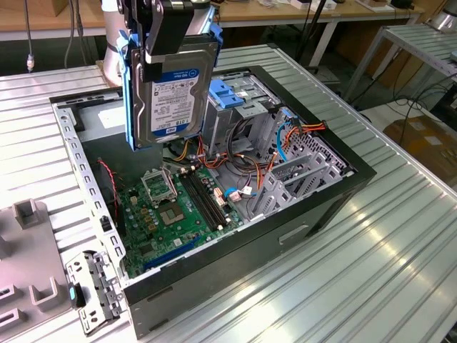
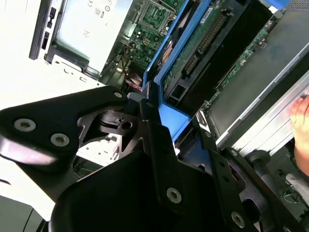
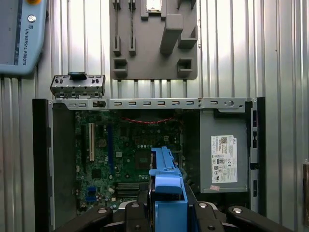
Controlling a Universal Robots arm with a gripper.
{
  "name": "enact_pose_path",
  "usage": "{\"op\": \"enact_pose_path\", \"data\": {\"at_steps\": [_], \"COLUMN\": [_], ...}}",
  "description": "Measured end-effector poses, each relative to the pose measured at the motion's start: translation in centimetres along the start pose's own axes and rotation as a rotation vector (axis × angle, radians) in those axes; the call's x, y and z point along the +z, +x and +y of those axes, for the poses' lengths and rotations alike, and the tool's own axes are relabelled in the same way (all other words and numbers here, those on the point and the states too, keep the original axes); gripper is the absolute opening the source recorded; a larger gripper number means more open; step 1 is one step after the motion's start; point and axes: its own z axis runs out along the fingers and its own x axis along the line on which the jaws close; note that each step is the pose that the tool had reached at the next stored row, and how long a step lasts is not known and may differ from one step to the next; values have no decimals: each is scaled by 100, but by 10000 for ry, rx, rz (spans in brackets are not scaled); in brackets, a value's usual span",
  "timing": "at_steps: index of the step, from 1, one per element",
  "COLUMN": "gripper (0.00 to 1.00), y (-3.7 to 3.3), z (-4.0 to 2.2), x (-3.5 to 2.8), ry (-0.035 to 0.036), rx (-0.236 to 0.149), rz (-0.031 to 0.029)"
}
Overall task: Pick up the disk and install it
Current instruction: 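Insert the disk into the insertion slot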
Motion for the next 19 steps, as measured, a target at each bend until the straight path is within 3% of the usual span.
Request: {"op": "enact_pose_path", "data": {"at_steps": [5,9,12,19], "gripper": [37,37,37,37], "y": [1,-3,-5,-3], "z": [-13,-167,-237,-314], "x": [0,0,1,0], "ry": [0,0,1,0], "rx": [-1,0,0,0], "rz": [-1,1,3,13]}}
